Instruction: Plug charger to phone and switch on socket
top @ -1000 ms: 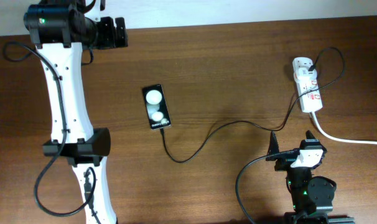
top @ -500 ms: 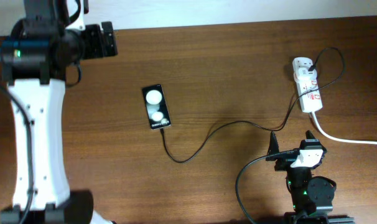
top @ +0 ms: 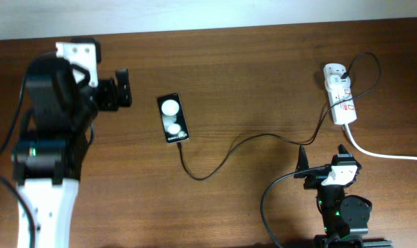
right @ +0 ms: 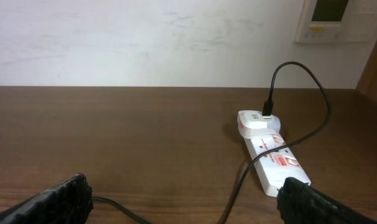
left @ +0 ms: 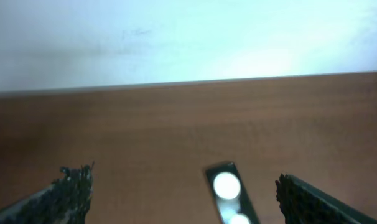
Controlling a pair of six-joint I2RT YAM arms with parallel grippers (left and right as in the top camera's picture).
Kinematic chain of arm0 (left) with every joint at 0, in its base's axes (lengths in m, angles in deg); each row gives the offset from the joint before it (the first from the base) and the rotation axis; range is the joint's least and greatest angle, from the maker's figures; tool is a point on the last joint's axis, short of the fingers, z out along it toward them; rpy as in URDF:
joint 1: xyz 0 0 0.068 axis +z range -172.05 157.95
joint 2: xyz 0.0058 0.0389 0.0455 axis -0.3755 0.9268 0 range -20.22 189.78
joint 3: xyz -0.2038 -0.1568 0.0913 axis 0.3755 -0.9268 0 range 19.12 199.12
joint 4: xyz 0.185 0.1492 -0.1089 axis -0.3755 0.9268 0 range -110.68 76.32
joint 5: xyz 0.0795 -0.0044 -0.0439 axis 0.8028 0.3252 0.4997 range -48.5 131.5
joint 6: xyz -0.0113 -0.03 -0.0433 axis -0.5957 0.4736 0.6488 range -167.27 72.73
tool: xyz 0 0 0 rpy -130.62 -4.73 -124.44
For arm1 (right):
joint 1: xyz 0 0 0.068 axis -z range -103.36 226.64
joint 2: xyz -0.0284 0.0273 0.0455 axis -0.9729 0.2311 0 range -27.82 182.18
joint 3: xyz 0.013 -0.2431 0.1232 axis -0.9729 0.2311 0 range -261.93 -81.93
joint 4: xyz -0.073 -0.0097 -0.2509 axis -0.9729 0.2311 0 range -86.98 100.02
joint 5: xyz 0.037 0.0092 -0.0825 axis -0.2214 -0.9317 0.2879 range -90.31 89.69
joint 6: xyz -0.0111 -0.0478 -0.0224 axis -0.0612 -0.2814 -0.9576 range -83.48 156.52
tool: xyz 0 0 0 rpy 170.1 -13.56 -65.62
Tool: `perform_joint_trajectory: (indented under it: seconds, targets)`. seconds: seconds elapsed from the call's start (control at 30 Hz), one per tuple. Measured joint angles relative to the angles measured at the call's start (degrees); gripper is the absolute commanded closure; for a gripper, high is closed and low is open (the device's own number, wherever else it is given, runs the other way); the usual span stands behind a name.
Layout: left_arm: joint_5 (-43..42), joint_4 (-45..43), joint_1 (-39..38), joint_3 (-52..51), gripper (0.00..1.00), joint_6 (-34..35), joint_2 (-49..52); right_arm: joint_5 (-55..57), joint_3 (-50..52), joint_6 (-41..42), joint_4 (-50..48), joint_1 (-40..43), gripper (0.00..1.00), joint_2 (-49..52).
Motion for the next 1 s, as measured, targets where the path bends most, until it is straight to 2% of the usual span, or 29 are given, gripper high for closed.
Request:
perform_joint_trajectory:
  seconds: [0.2, 0.27, 0.5, 0.7, 1.0]
  targets:
    - [-1.5, -13.4, 0.0, -15.9, 0.01, -8.7, -12.6, 0.0, 0.0, 0.0, 0.0, 0.0, 0.01, 0.0]
    - [-1.7, -21.3, 0.0, -22.8, 0.01, -10.8, -16.9, 0.0, 0.0, 0.0, 0.0, 0.0, 0.01, 0.0]
    - [-1.9, -36.4, 1.3, -45.1, 0.01, -13.9, -31.6, 0.0, 0.0, 0.0, 0.0, 0.0, 0.01, 0.0]
    - [-1.8, -40.9, 2.7, -57.7, 0.01, -14.3, -41.2, 0.0, 0.0, 0.0, 0.0, 0.0, 0.01, 0.0]
    - [-1.4, -41.6, 2.7, -67.9, 0.01, -14.3, -52.7, 0.0, 0.0, 0.0, 0.0, 0.0, 0.01, 0.0]
